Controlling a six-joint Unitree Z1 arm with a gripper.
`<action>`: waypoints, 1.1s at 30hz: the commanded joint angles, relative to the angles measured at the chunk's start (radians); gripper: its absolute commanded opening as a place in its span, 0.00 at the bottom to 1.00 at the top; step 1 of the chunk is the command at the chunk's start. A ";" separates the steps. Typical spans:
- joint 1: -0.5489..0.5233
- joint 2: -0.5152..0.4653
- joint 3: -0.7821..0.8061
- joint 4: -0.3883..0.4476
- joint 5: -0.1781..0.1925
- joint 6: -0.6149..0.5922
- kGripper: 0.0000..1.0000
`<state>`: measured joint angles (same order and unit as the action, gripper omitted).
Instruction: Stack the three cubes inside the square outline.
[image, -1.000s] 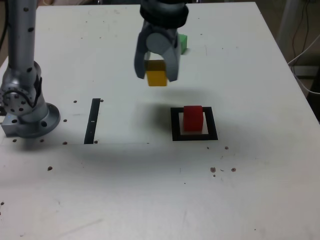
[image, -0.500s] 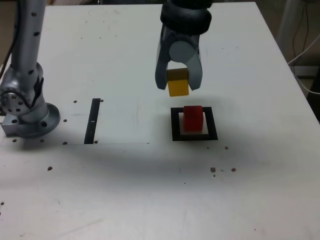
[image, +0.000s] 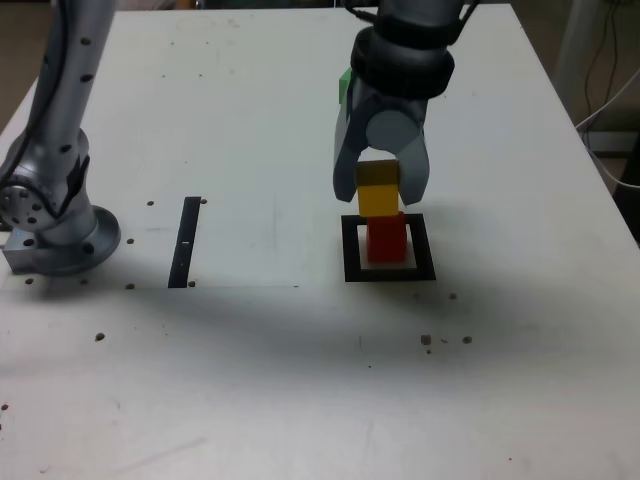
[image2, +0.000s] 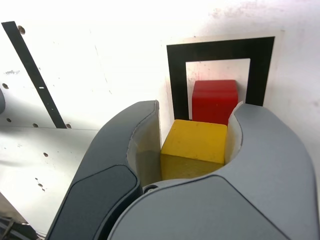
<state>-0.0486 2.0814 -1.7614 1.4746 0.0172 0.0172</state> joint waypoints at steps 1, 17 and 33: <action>0.000 0.014 -0.013 0.001 0.004 -0.002 0.27; 0.010 0.085 -0.031 0.000 0.003 0.000 0.28; 0.018 0.093 -0.015 -0.007 -0.011 0.034 0.99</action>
<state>-0.0330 2.1702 -1.7820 1.4685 0.0070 0.0497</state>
